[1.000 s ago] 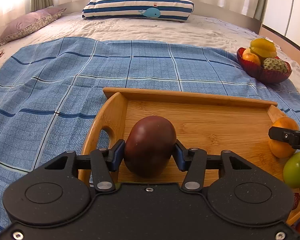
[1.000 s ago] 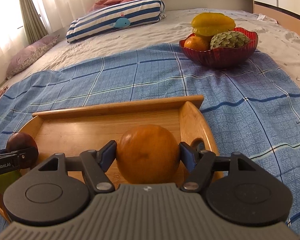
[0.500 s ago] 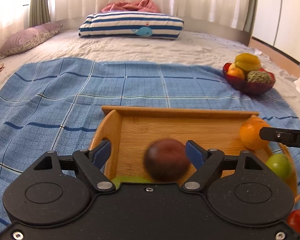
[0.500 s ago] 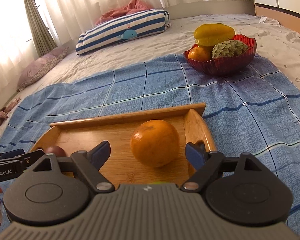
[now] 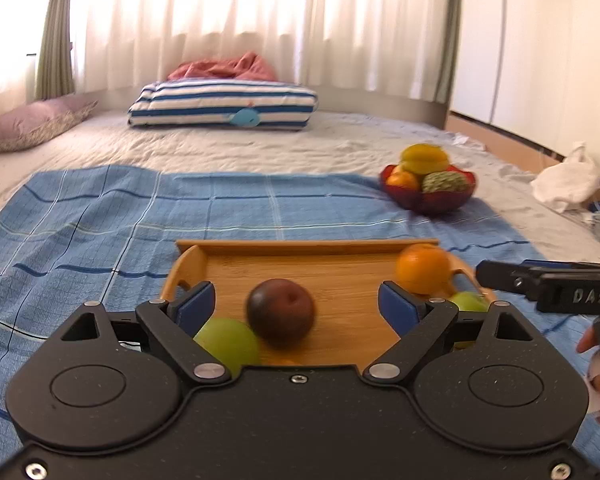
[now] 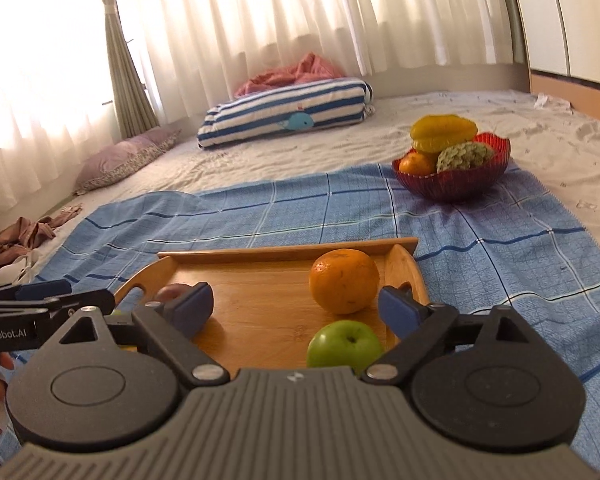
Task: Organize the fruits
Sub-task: 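Raise both tools off the tray and move toward the red dates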
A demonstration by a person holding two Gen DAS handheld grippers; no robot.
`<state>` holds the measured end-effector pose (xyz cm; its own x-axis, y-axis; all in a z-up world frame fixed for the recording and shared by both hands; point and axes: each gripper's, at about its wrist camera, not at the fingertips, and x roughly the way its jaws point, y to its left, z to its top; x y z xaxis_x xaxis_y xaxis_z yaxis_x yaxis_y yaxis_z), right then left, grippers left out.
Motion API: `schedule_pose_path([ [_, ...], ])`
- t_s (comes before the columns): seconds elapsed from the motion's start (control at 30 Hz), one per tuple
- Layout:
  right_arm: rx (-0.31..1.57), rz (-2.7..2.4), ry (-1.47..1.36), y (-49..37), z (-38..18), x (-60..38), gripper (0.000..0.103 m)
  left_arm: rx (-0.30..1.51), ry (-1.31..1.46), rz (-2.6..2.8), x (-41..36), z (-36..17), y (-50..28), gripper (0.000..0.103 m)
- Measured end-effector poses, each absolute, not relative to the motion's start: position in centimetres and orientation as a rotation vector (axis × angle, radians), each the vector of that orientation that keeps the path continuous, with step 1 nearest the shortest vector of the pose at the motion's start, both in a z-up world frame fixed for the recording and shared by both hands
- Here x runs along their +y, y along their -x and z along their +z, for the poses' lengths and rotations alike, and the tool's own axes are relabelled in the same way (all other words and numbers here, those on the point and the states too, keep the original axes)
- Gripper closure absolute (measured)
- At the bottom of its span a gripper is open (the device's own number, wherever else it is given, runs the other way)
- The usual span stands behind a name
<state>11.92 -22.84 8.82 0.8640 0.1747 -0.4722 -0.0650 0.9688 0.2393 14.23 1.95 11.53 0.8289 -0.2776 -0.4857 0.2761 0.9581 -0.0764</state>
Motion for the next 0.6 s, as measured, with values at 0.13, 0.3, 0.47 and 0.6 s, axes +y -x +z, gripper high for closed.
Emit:
schedule_pose_path([
  [0.13,0.461,0.131,-0.164,-8.6,8.7,-21.8,0.003,0.478,-0.018,-0.326,1.4,11.9,-11.2,0.012],
  [0.3,0.420,0.116,-0.095,-5.1,8.0,-20.5,0.002,0.458,-0.044,-0.349,0.6,11.7,-7.9,0.012],
  [0.47,0.407,0.104,-0.095,-2.9,7.5,-20.5,0.001,0.454,-0.057,-0.361,0.1,11.1,-5.4,0.011],
  [0.6,0.395,0.082,-0.085,-1.0,7.0,-20.6,0.001,0.464,-0.041,-0.357,0.6,10.6,-3.9,0.010],
])
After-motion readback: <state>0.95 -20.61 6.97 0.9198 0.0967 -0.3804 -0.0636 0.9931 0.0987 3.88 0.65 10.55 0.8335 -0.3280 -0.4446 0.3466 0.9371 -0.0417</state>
